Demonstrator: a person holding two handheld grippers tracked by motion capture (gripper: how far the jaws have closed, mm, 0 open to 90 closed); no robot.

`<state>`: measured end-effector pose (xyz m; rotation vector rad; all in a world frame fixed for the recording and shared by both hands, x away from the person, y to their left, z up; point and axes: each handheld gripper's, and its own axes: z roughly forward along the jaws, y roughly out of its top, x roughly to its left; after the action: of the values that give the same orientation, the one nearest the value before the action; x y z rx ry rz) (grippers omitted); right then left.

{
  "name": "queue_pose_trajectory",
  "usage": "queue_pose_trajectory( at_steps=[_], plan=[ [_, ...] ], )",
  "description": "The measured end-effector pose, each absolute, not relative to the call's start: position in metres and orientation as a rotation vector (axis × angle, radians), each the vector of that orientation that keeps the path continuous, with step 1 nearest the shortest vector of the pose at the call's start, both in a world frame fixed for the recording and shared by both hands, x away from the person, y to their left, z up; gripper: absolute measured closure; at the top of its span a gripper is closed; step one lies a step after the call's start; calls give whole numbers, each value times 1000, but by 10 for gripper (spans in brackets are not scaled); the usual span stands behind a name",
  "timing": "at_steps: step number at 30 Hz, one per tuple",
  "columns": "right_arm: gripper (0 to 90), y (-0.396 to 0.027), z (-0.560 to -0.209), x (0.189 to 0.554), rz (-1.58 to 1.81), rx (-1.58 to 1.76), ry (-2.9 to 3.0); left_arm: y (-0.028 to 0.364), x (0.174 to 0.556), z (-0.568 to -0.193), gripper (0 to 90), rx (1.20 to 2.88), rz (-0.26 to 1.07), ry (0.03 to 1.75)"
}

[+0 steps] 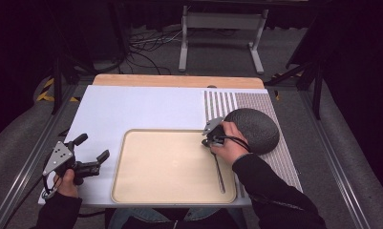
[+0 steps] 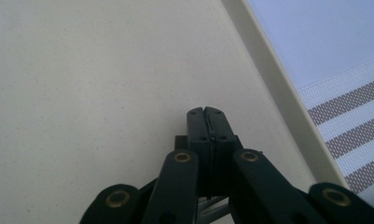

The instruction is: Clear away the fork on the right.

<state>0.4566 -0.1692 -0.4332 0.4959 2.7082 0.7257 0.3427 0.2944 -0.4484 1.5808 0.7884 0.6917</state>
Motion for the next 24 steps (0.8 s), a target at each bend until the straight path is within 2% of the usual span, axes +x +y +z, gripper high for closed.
queue_pose_trajectory(
  at_steps=[19,24],
  plan=[
    [900,-184,-430,460,736,549,2685,294,343,-448,7,1580,688,789],
    [820,-186,-421,458,821,564,2657,294,343,-449,7,1583,691,787]
  ],
)
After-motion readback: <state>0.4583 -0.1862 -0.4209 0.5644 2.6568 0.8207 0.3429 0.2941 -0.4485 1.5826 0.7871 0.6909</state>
